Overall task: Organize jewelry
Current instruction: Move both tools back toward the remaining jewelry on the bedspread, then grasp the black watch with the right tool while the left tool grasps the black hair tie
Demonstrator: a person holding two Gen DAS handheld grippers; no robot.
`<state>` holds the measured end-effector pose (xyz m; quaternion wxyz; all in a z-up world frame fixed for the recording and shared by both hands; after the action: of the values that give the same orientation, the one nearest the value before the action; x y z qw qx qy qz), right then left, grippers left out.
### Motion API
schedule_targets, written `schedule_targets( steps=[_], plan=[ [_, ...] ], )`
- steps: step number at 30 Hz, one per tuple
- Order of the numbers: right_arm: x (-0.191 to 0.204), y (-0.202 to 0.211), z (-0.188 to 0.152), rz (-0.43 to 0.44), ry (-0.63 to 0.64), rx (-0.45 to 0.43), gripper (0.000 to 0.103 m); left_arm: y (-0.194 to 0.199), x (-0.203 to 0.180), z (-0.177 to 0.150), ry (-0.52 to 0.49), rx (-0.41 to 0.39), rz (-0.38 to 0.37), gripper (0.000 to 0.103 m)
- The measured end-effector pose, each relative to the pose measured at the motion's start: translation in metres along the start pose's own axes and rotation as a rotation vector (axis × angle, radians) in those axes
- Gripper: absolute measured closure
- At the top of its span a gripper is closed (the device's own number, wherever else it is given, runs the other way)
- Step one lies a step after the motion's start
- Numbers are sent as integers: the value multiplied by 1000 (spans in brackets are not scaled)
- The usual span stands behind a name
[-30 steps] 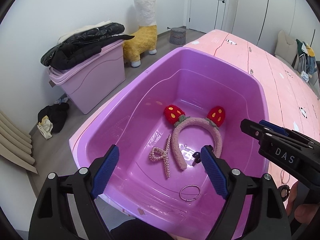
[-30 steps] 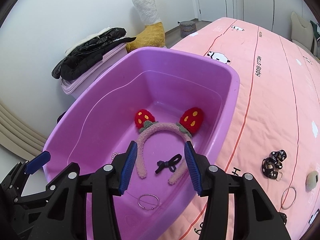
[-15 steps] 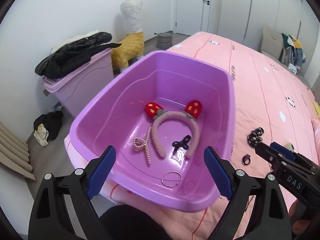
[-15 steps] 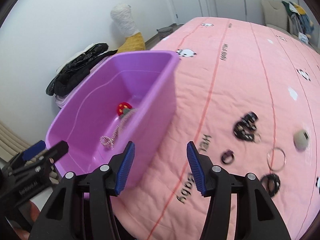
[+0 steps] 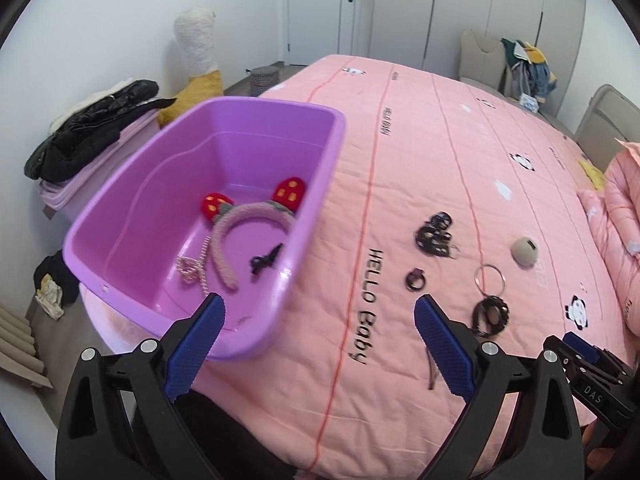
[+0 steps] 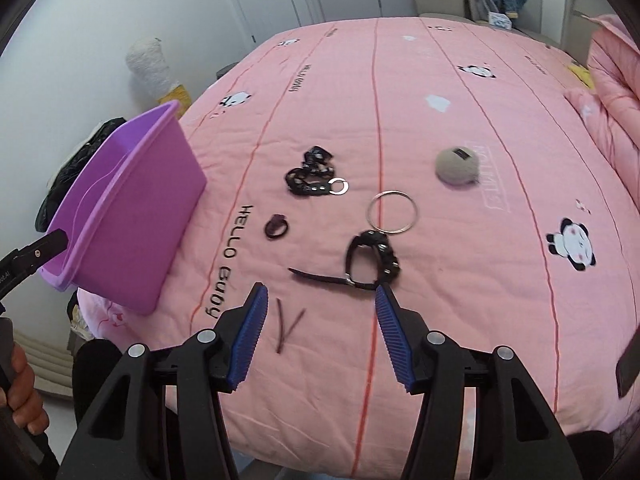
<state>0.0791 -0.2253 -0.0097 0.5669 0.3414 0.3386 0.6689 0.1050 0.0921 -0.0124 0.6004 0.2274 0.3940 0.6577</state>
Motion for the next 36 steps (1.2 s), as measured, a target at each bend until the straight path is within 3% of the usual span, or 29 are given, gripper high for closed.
schedule_targets(
  steps=[6,13,25,36],
  plan=[
    [-51,6,-27,-40,-106,-5,49,-19,-31,-23,-23,46,-40,9],
    [-82,-7,-31,-62,-147,-12,49,-54,-53,-39,-41,79,-21,9],
    [-73,-77,-18,-3,-155,52,49,-129,-76,-43,-94,139,28,9],
    [-67,-119,1,0,-146,84,49,-200,-94,-38,-141,211,46,9]
  ],
)
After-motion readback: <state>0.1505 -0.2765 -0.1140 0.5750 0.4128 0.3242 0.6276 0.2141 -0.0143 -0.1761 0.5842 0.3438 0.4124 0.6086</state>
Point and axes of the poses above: each gripper's, at about its wrist camera, not at the fingertips, and y roughly against the way its jaws point, x to its left, z to its top, the point moved 3 cm from there along -y, roughly the way its jaws point, and after that the axes turned 14 degrees about y, right-handed, at the moved point
